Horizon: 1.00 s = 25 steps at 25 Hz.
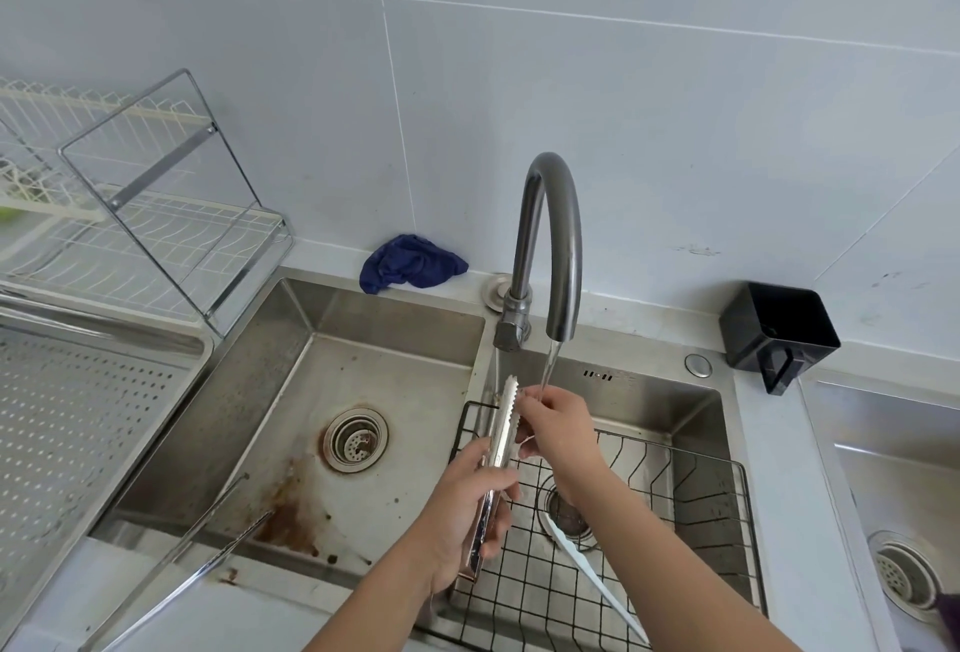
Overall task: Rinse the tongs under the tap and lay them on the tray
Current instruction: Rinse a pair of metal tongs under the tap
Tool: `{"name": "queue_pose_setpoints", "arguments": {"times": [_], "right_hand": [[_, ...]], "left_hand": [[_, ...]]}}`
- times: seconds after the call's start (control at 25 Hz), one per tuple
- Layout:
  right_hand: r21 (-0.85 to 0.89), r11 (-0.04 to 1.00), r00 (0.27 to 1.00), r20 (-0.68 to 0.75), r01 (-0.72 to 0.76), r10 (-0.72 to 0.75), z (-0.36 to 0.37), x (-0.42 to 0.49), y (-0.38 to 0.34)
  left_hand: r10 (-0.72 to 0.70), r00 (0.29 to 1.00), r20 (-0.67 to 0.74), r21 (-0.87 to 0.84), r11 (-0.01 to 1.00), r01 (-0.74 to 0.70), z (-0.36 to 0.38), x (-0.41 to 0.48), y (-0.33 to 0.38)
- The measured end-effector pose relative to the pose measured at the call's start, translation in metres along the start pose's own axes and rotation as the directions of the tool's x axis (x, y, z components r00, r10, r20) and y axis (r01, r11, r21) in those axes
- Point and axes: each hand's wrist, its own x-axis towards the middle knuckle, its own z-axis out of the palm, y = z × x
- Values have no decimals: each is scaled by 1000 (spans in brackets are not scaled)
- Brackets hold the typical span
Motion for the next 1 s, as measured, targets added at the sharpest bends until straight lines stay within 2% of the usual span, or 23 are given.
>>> {"name": "queue_pose_setpoints", "arguments": {"times": [0.08,0.24,0.4,0.56,0.64,0.72,0.84,1.0], "right_hand": [[19,1000,999,35,13,-14,0,-3,1],[35,999,999,-51,19,-17,0,-3,3],[92,995,998,48,39,-43,-3,-7,3],[117,991,997,-48,66,-61,-2,-7,2],[117,989,996,17,85,-88,-1,-11,4],[191,978,993,69,80,-95,-2,-15,4],[307,950,997,44,52,-69,-7,-16,-1],[269,962,985,174,-38,-10,-11,-24,-5]], "left_hand": [[28,999,-27,22,999,-28,0,0,1],[54,998,-32,115,992,-50,1,2,2],[35,996,-77,119,993,-26,-2,5,4],[29,996,-88,105,994,-19,2,9,4],[21,994,-110,78,997,-12,2,11,4],[29,992,-124,87,996,-19,0,12,5],[71,990,-119,160,986,-51,-1,13,5],[84,984,-156,212,976,-49,3,17,2]]}}
